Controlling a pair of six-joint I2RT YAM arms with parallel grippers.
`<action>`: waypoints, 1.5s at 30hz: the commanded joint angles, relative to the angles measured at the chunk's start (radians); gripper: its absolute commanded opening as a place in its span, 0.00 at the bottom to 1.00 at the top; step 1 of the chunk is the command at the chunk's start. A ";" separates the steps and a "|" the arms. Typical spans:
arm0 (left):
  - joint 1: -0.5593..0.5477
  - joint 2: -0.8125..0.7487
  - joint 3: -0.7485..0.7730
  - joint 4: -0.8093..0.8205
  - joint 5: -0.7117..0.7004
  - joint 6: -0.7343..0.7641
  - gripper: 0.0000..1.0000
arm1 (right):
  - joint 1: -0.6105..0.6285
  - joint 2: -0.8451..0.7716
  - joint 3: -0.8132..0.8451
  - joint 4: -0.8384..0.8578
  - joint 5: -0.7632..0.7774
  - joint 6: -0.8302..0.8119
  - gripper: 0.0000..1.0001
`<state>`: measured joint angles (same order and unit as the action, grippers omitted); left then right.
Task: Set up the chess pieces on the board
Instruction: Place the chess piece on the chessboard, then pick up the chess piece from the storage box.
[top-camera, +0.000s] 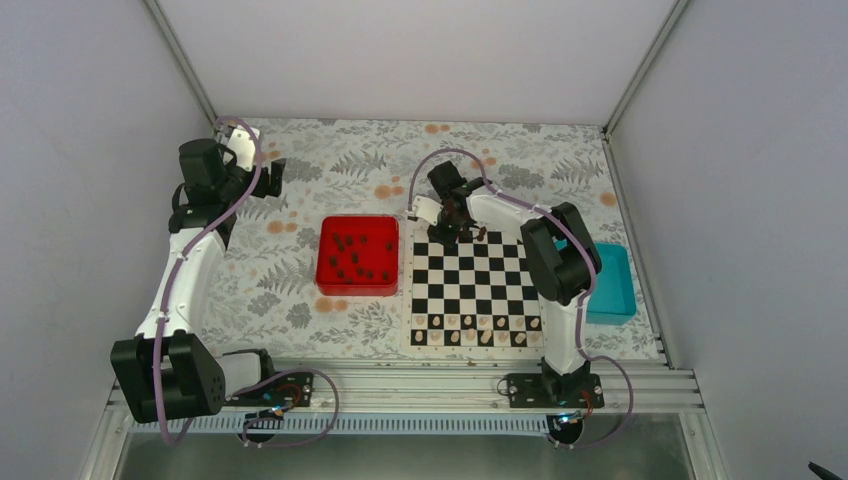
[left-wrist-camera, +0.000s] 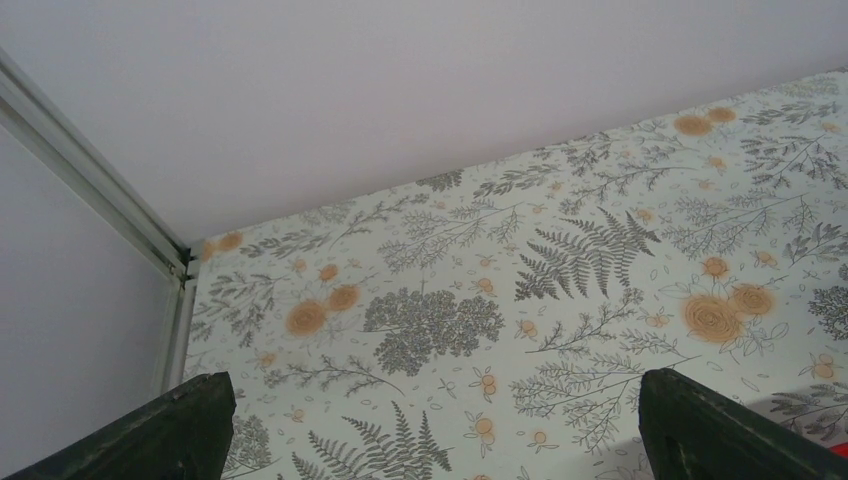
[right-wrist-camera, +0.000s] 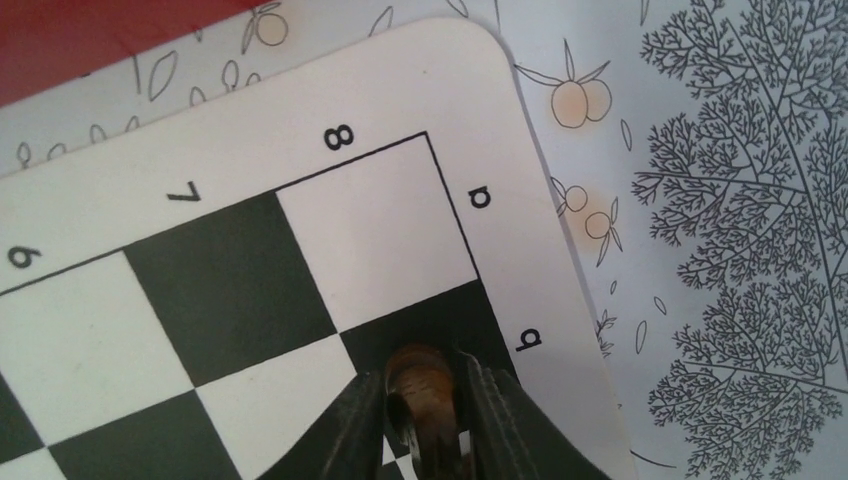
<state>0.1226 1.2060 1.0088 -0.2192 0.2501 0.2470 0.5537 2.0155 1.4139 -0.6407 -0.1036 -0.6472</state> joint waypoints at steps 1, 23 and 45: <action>0.005 -0.009 -0.001 0.006 0.026 0.001 1.00 | -0.010 0.008 0.003 0.028 0.018 0.003 0.26; 0.005 -0.018 -0.002 0.003 0.025 0.000 1.00 | 0.279 0.104 0.547 -0.220 -0.038 0.018 0.42; 0.008 -0.016 -0.013 0.013 0.031 0.003 1.00 | 0.373 0.312 0.609 -0.256 -0.117 0.027 0.43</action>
<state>0.1226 1.2057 1.0084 -0.2188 0.2665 0.2474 0.9115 2.2826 1.9949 -0.8909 -0.1974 -0.6342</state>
